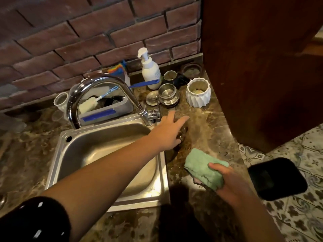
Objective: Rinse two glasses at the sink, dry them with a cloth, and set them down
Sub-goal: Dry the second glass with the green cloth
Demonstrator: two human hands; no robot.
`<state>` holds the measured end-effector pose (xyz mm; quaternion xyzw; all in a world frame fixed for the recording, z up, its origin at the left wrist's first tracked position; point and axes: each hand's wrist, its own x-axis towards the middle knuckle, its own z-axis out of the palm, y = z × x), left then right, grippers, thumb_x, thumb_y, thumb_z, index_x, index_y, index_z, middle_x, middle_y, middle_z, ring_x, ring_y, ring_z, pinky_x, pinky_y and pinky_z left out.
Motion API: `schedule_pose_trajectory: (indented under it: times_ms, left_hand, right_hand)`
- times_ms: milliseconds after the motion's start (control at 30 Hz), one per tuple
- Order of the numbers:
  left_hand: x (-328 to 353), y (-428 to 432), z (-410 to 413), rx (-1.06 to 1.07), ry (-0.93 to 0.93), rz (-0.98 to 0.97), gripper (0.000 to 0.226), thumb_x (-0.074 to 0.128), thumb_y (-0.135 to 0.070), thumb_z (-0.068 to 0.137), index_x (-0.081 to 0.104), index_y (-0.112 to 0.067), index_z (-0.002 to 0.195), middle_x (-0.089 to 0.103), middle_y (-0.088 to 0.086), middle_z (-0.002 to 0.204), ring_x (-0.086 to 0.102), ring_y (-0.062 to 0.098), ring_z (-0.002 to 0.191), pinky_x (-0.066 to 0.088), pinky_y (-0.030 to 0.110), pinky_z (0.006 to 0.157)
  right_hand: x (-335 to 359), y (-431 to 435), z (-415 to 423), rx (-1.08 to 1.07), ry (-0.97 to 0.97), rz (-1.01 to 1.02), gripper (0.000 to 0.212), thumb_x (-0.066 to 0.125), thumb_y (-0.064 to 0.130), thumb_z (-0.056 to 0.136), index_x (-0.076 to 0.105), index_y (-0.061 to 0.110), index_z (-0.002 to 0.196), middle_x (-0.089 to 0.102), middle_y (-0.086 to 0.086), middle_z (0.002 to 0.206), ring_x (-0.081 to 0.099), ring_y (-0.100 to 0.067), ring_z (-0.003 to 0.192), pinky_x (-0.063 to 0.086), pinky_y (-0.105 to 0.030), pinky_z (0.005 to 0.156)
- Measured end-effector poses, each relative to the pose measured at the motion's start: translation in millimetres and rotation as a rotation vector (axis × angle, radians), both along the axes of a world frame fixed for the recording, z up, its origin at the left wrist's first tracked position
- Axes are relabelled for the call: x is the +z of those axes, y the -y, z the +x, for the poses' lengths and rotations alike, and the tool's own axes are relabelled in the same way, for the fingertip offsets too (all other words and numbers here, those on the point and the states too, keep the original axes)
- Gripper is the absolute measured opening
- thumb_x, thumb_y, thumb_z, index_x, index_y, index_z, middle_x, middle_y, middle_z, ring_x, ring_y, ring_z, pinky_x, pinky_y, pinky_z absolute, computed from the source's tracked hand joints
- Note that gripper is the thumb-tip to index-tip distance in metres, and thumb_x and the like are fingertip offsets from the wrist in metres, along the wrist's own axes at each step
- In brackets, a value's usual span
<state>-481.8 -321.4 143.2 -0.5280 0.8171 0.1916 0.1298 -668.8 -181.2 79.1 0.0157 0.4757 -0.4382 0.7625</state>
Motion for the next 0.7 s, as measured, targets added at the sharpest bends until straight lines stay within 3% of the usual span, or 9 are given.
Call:
schedule_pose_trajectory:
  times_ms: [100,200,300,467,600,700]
  left_hand:
    - [-6,10,-8,-0.028,0.057,0.018,0.075,0.073,-0.023,0.091,0.032,-0.031,0.153,0.02,0.015,0.159,0.027,0.043,0.143,0.04,0.053,0.112]
    - [-12,12,-10,-0.003,0.073,0.001,0.073,0.072,-0.023,0.091,0.034,-0.028,0.153,0.027,0.014,0.155,0.031,0.042,0.139,0.042,0.052,0.11]
    - [-20,9,-12,0.01,0.087,-0.018,0.073,0.072,-0.022,0.092,0.032,-0.028,0.153,0.024,0.015,0.156,0.03,0.045,0.138,0.042,0.053,0.108]
    - [-20,11,-8,0.084,-0.025,0.018,0.066,0.075,-0.028,0.09,0.038,-0.034,0.145,0.032,0.011,0.145,0.036,0.039,0.133,0.045,0.05,0.107]
    - [-2,1,0,0.176,-0.123,0.097,0.057,0.077,-0.035,0.088,0.047,-0.034,0.137,0.036,0.009,0.133,0.049,0.036,0.122,0.048,0.05,0.104]
    - [23,-20,17,0.205,-0.254,0.119,0.054,0.068,-0.044,0.093,0.045,-0.034,0.141,0.042,0.006,0.128,0.059,0.03,0.115,0.048,0.035,0.099]
  right_hand:
    - [-10,3,-3,0.002,-0.016,0.003,0.036,0.061,0.003,0.083,0.065,-0.003,0.118,0.067,-0.034,0.12,0.067,-0.046,0.105,0.054,-0.053,0.091]
    - [-14,4,-8,0.014,0.038,-0.019,0.032,0.061,0.005,0.082,0.073,0.0,0.111,0.071,-0.028,0.115,0.073,-0.039,0.099,0.061,-0.043,0.077]
    - [-15,5,-10,0.024,0.079,-0.037,0.031,0.058,0.005,0.086,0.075,0.005,0.112,0.072,-0.024,0.118,0.073,-0.036,0.103,0.063,-0.038,0.075]
    - [5,13,-3,0.051,0.004,-0.011,0.035,0.055,0.002,0.09,0.058,-0.006,0.124,0.072,-0.029,0.112,0.068,-0.044,0.104,0.053,-0.051,0.09]
    - [44,6,4,-0.073,-0.067,-0.061,0.019,0.051,0.0,0.099,0.064,0.007,0.111,0.075,-0.024,0.109,0.072,-0.039,0.102,0.053,-0.05,0.092]
    - [71,-8,21,-0.115,-0.226,-0.226,0.021,0.052,0.008,0.1,0.068,0.02,0.109,0.078,-0.012,0.107,0.075,-0.028,0.099,0.054,-0.046,0.094]
